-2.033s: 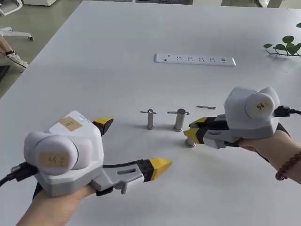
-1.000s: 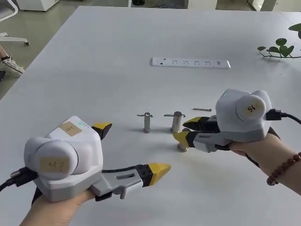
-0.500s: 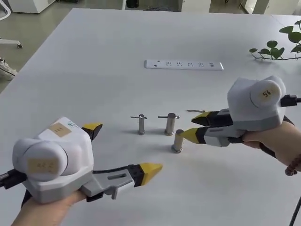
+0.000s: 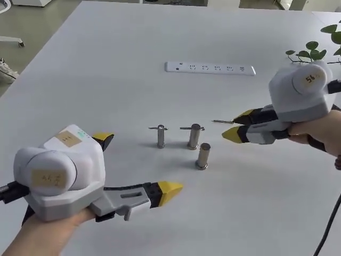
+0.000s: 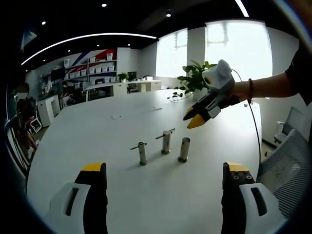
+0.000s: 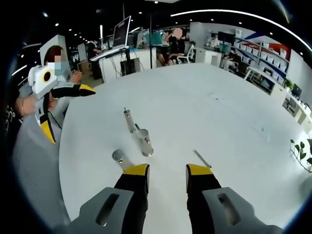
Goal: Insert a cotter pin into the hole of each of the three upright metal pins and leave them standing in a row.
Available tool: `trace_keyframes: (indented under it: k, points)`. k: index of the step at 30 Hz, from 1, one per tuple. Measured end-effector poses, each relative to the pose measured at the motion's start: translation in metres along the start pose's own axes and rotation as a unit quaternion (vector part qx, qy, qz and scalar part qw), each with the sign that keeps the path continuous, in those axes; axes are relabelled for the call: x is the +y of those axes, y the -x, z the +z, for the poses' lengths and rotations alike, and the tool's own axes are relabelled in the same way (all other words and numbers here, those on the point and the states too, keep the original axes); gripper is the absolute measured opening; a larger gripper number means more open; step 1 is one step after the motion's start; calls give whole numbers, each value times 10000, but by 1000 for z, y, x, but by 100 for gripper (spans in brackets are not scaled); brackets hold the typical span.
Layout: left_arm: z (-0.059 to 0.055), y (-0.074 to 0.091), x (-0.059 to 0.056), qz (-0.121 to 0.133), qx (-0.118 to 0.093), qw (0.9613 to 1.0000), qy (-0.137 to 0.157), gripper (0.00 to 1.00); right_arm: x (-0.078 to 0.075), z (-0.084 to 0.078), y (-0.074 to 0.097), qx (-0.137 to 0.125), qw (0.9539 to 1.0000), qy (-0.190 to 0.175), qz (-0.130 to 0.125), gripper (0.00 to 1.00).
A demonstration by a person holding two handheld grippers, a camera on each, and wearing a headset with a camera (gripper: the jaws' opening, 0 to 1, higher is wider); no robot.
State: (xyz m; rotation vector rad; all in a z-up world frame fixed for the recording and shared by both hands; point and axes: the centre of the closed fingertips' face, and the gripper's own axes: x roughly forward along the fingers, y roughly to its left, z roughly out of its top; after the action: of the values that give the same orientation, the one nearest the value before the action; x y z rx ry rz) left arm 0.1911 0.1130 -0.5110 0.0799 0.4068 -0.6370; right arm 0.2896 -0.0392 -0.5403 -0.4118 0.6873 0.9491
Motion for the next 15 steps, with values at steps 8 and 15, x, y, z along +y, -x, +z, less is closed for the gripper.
trace_keyframes:
  k: [8,15]
  points:
    - [-5,-3,4,-11,61,10000,44,96,-24,-4,-15,336,9992,192,-46,23]
    - [-8,-5,8,19,68,9999,127,94,-54,-16,-37,604,9977,217,-207,21]
